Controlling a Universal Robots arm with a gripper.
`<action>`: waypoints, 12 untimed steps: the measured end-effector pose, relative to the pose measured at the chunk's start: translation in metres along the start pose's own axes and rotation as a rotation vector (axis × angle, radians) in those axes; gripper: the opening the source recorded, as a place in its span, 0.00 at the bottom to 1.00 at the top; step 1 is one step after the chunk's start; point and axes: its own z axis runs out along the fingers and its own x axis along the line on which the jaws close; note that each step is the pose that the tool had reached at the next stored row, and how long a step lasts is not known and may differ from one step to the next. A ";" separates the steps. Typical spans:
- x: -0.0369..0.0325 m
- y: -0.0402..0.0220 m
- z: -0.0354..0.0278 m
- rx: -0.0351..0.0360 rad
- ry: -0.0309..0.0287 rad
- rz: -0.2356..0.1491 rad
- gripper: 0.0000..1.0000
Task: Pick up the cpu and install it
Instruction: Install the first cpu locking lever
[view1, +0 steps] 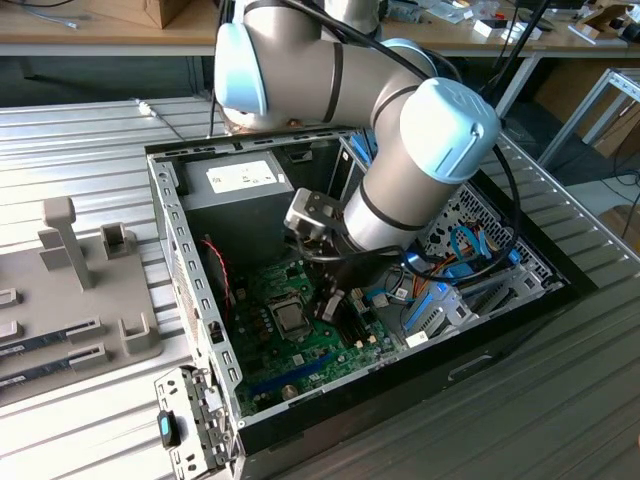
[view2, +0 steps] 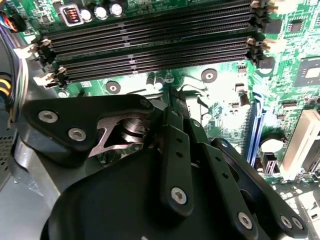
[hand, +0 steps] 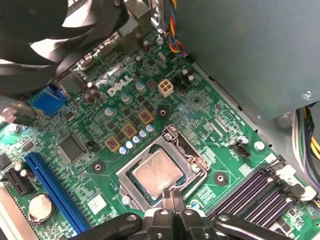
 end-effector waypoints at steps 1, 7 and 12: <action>0.0002 -0.0006 0.0002 0.0002 0.0005 -0.003 0.11; 0.0021 -0.0052 0.0014 0.0017 0.0046 -0.030 0.11; 0.0016 -0.0091 0.0021 0.0025 0.0073 -0.045 0.11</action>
